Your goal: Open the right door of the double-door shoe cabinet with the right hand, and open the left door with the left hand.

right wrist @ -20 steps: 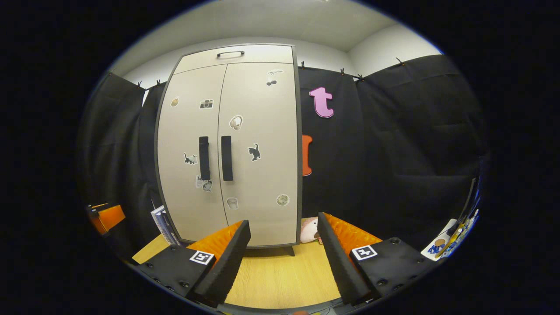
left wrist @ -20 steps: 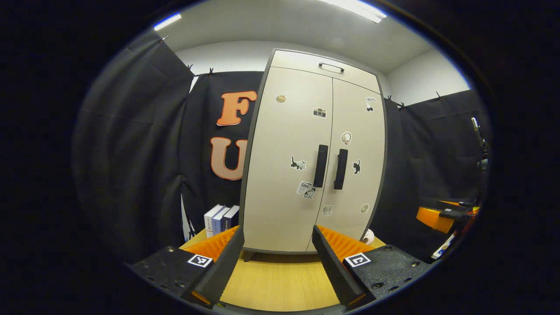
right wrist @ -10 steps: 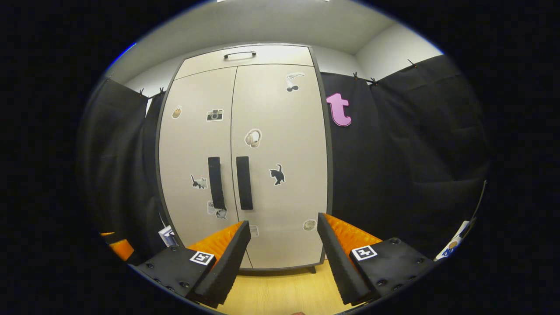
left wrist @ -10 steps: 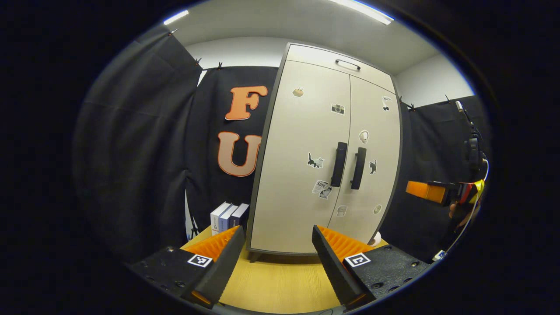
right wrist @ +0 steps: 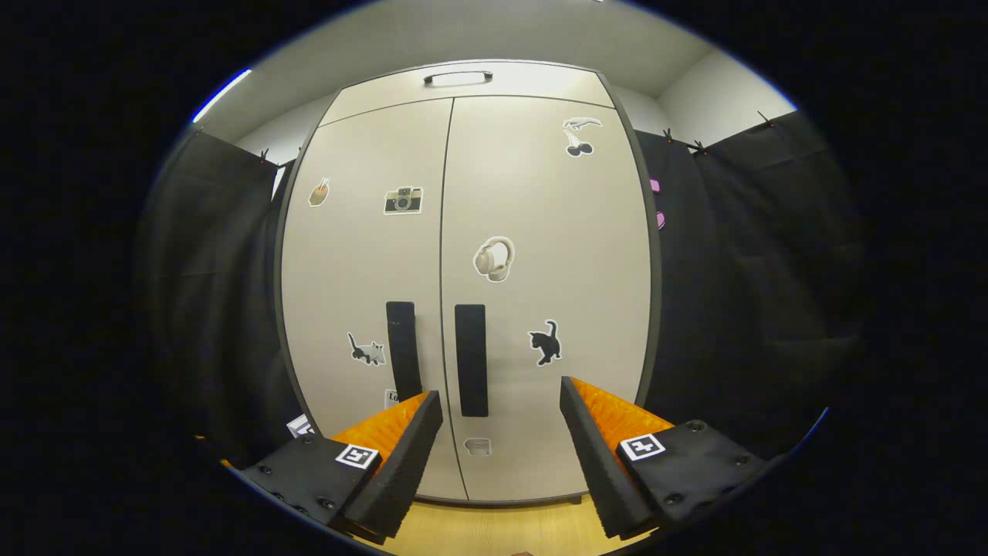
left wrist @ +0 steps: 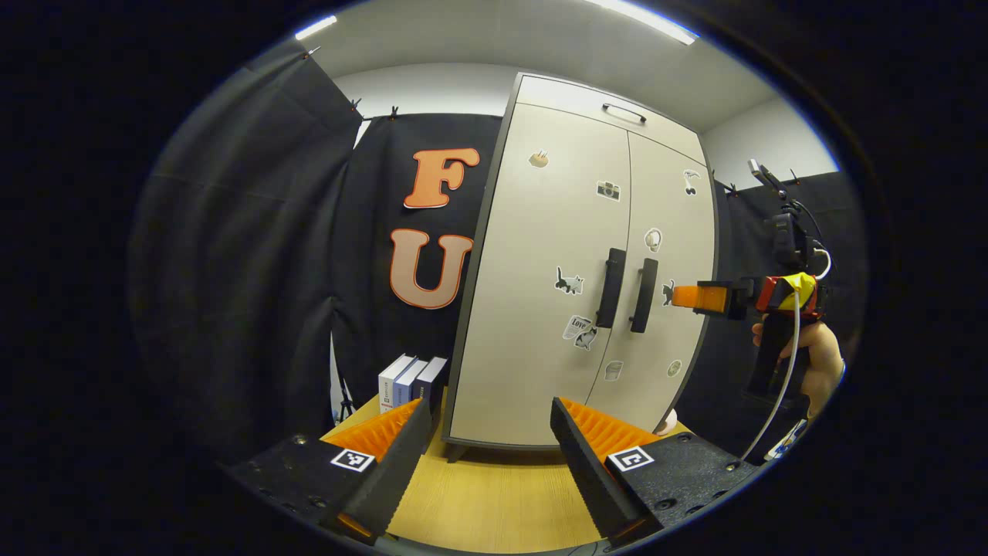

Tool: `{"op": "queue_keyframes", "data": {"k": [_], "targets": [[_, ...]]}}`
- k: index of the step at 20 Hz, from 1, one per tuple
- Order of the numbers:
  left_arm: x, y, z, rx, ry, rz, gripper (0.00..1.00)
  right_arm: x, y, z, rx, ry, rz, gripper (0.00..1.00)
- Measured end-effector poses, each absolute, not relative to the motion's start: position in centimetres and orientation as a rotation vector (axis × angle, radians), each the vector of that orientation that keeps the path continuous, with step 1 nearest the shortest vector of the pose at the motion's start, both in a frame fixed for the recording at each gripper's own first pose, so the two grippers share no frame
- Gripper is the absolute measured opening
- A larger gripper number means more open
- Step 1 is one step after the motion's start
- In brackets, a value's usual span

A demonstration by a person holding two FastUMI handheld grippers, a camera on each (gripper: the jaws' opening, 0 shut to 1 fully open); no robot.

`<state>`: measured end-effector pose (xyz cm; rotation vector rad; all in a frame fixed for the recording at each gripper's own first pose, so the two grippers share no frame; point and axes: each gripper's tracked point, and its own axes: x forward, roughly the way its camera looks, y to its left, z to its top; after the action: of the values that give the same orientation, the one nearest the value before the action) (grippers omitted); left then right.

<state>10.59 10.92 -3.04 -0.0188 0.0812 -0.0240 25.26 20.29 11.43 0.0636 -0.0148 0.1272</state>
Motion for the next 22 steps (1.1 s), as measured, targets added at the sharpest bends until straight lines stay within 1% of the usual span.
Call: {"op": "queue_keyframes", "data": {"k": [2,3,4,5,6,7,8,10,11,12,13,14,15,17,18,20,21,22], "targets": [[10.7,11.6,-3.2,-0.012,0.086,-0.011,0.95,27.2,20.9,11.2,0.054,0.013,0.117,0.98],[10.7,11.9,-3.4,-0.005,0.086,-0.007,0.95,28.1,21.2,11.5,0.048,0.005,0.115,0.93],[10.8,12.2,-3.3,0.0,0.087,-0.003,0.95,29.1,21.5,11.7,0.041,-0.002,0.108,0.98],[10.8,12.4,-3.4,0.003,0.088,-0.004,0.95,29.8,21.6,11.6,0.03,0.011,0.103,0.92],[10.9,12.7,-3.4,0.004,0.088,-0.002,0.95,30.6,21.9,11.6,0.023,0.019,0.098,0.98],[10.9,13.0,-3.4,0.005,0.09,0.002,0.95,31.3,22.3,11.8,0.02,0.02,0.1,0.84],[11.0,13.5,-3.4,0.005,0.092,0.006,0.95,32.0,22.6,12.0,0.014,0.022,0.101,0.91],[11.1,14.0,-3.4,0.004,0.094,0.011,0.95,33.1,22.7,11.9,0.004,0.032,0.085,0.89],[11.2,14.3,-3.4,0.007,0.092,0.013,0.95,33.4,22.9,11.8,0.008,0.042,0.087,0.8],[11.2,14.6,-3.4,0.012,0.091,0.017,0.95,33.8,23.0,11.5,0.015,0.053,0.088,0.75],[11.2,14.9,-3.3,0.015,0.09,0.022,0.95,34.1,23.0,11.1,0.018,0.065,0.085,0.77],[11.3,15.3,-3.3,0.016,0.09,0.027,0.95,34.3,23.1,10.8,0.019,0.074,0.089,0.68],[11.2,15.6,-3.5,0.016,0.093,0.035,0.95,34.4,23.2,10.7,0.023,0.081,0.089,0.64],[11.2,15.6,-3.8,0.01,0.1,0.031,0.95,34.7,23.1,10.4,0.017,0.087,0.083,0.45],[11.2,15.6,-3.9,0.01,0.104,0.029,0.95,34.9,23.1,10.1,0.015,0.097,0.082,0.46],[11.2,15.6,-4.0,0.012,0.107,0.026,0.95,35.0,23.5,10.0,0.045,0.099,0.086,0.43],[11.1,15.5,-4.0,0.01,0.106,0.027,0.95,34.8,23.4,9.8,0.048,0.111,0.085,0.39],[10.9,15.6,-3.9,0.008,0.102,0.029,0.95,34.9,23.4,9.9,0.046,0.11,0.086,0.39]]}}
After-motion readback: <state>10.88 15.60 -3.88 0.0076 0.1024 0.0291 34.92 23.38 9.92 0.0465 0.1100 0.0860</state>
